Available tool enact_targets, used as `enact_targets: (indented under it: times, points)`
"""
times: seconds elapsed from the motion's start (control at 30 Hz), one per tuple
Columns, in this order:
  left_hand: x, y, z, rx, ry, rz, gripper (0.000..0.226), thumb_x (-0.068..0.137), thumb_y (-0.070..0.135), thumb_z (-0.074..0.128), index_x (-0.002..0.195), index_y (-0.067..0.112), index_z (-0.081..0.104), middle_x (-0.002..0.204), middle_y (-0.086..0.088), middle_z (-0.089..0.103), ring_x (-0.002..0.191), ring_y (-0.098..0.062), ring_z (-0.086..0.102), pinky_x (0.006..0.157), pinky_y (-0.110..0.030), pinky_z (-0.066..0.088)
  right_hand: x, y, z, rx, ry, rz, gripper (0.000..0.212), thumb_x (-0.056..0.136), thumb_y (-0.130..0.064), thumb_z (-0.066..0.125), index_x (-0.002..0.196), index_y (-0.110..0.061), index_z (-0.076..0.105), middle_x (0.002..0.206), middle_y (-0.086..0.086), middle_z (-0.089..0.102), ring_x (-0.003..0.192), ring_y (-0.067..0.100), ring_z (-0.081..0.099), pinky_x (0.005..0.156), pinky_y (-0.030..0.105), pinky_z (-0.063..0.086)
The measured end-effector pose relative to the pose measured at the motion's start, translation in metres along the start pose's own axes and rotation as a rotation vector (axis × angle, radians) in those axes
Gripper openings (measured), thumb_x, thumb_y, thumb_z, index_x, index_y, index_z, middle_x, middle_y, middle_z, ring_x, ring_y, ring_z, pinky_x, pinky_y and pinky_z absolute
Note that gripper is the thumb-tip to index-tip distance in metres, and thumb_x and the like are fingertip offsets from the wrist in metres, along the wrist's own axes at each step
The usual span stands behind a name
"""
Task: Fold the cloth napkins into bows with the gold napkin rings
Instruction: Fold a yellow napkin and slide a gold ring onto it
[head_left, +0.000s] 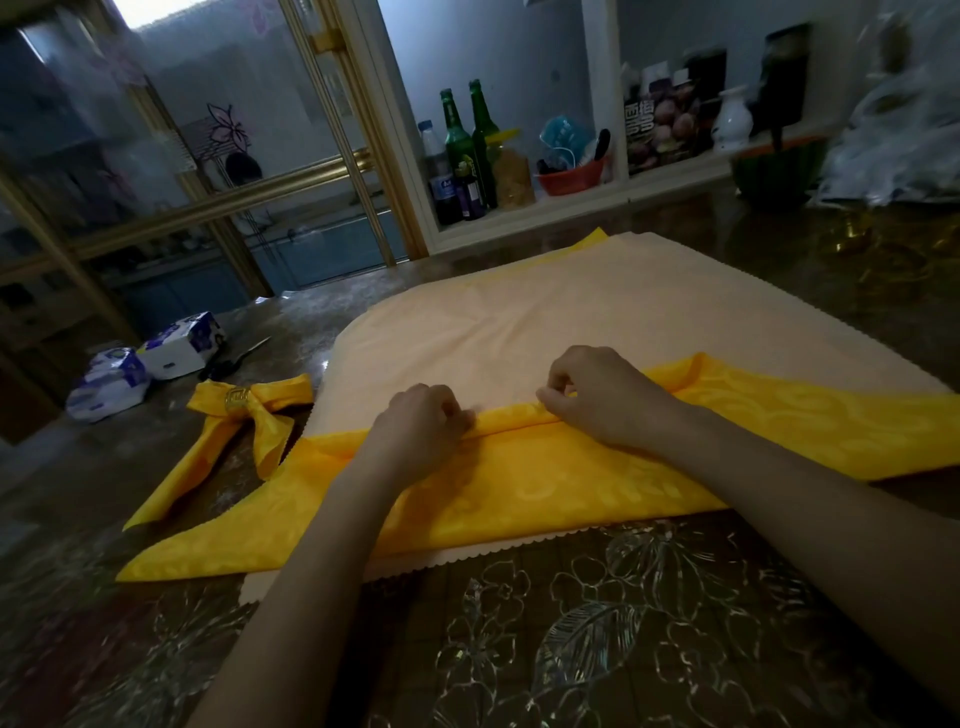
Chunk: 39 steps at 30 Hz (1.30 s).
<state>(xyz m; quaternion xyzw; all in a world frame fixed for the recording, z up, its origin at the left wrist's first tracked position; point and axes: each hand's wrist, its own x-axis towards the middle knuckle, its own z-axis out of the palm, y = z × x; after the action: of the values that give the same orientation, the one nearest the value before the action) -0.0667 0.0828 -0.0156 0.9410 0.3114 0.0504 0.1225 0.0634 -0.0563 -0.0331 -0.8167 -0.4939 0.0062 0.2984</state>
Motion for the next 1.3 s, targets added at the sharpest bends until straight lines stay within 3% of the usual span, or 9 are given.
enact_targets:
  times: [0.17, 0.27, 0.4, 0.47, 0.6, 0.8, 0.97, 1.1, 1.3]
  points:
    - [0.01, -0.015, 0.015, 0.049, -0.183, -0.024, 0.052, 0.102, 0.038, 0.024, 0.147, 0.014, 0.016, 0.156, -0.01, 0.013, 0.143, -0.024, 0.013, 0.116, -0.038, 0.014, 0.003, 0.011, 0.007, -0.228, -0.224, 0.07, 0.049, 0.101, -0.039, 0.028, 0.142, -0.012, 0.03, 0.151, 0.011, 0.028, 0.137, 0.027, 0.027, 0.111, 0.04, 0.021]
    - [0.011, -0.028, 0.014, 0.04, -0.261, -0.004, 0.055, 0.101, 0.043, 0.02, 0.15, 0.021, 0.009, 0.159, -0.004, -0.003, 0.145, -0.019, -0.005, 0.117, -0.035, 0.001, 0.003, 0.015, 0.005, -0.289, -0.331, 0.067, 0.054, 0.102, -0.042, 0.019, 0.149, -0.017, 0.018, 0.159, 0.007, 0.01, 0.145, 0.024, 0.008, 0.116, 0.042, 0.005]
    - [0.006, -0.023, -0.002, -0.201, -0.244, 0.045, 0.038, 0.101, 0.027, 0.035, 0.139, 0.022, 0.038, 0.145, -0.002, 0.031, 0.131, -0.021, 0.033, 0.093, -0.025, 0.035, 0.006, 0.015, -0.012, -0.088, -0.258, 0.034, 0.036, 0.097, -0.037, 0.045, 0.126, -0.019, 0.053, 0.133, 0.003, 0.05, 0.117, 0.02, 0.047, 0.1, 0.037, 0.038]
    - [0.004, -0.023, -0.009, -0.188, -0.205, 0.075, 0.03, 0.099, 0.02, 0.042, 0.129, 0.021, 0.048, 0.132, -0.002, 0.043, 0.115, -0.017, 0.043, 0.077, -0.021, 0.04, 0.005, 0.016, -0.024, 0.012, -0.289, 0.035, 0.027, 0.092, -0.029, 0.055, 0.117, -0.019, 0.06, 0.12, -0.002, 0.054, 0.104, 0.013, 0.049, 0.086, 0.026, 0.043]
    - [0.004, -0.026, -0.012, -0.14, -0.1, 0.085, 0.022, 0.094, 0.017, 0.053, 0.115, 0.016, 0.058, 0.128, -0.006, 0.054, 0.116, -0.02, 0.05, 0.089, -0.028, 0.042, 0.005, 0.015, -0.03, -0.016, -0.263, -0.005, 0.021, 0.088, -0.018, 0.06, 0.109, -0.018, 0.062, 0.102, -0.004, 0.054, 0.093, 0.01, 0.05, 0.069, 0.015, 0.042]
    - [0.002, -0.01, 0.0, -0.164, 0.159, 0.163, 0.02, 0.089, 0.002, 0.055, 0.105, 0.014, 0.059, 0.123, -0.006, 0.055, 0.118, -0.02, 0.048, 0.092, -0.025, 0.039, 0.002, 0.011, -0.027, -0.317, 0.017, -0.1, 0.013, 0.088, -0.01, 0.055, 0.09, -0.022, 0.049, 0.097, -0.001, 0.051, 0.09, 0.015, 0.047, 0.082, 0.028, 0.038]
    - [0.0, -0.009, -0.005, -0.116, -0.041, 0.113, 0.016, 0.089, 0.011, 0.058, 0.097, 0.025, 0.057, 0.124, -0.003, 0.051, 0.113, -0.021, 0.048, 0.087, -0.028, 0.039, 0.0, 0.011, -0.036, -0.286, -0.248, 0.029, 0.018, 0.086, -0.01, 0.053, 0.099, -0.019, 0.059, 0.107, 0.0, 0.052, 0.093, 0.017, 0.045, 0.083, 0.029, 0.033]
    - [-0.003, -0.007, -0.011, -0.181, -0.051, 0.124, 0.012, 0.091, 0.018, 0.059, 0.1, 0.016, 0.066, 0.124, -0.001, 0.055, 0.116, -0.015, 0.047, 0.088, -0.021, 0.032, 0.004, 0.016, -0.037, -0.181, -0.216, 0.059, 0.024, 0.091, -0.03, 0.055, 0.108, -0.015, 0.064, 0.112, 0.002, 0.06, 0.1, 0.018, 0.054, 0.086, 0.031, 0.042]
    - [-0.003, -0.008, -0.007, -0.194, -0.007, 0.146, 0.009, 0.087, 0.015, 0.064, 0.089, 0.024, 0.062, 0.105, 0.001, 0.062, 0.105, -0.014, 0.055, 0.079, -0.018, 0.044, 0.005, 0.024, -0.039, -0.042, -0.233, 0.024, 0.005, 0.085, -0.016, 0.065, 0.088, -0.02, 0.065, 0.089, -0.005, 0.057, 0.09, 0.013, 0.054, 0.073, 0.023, 0.045]
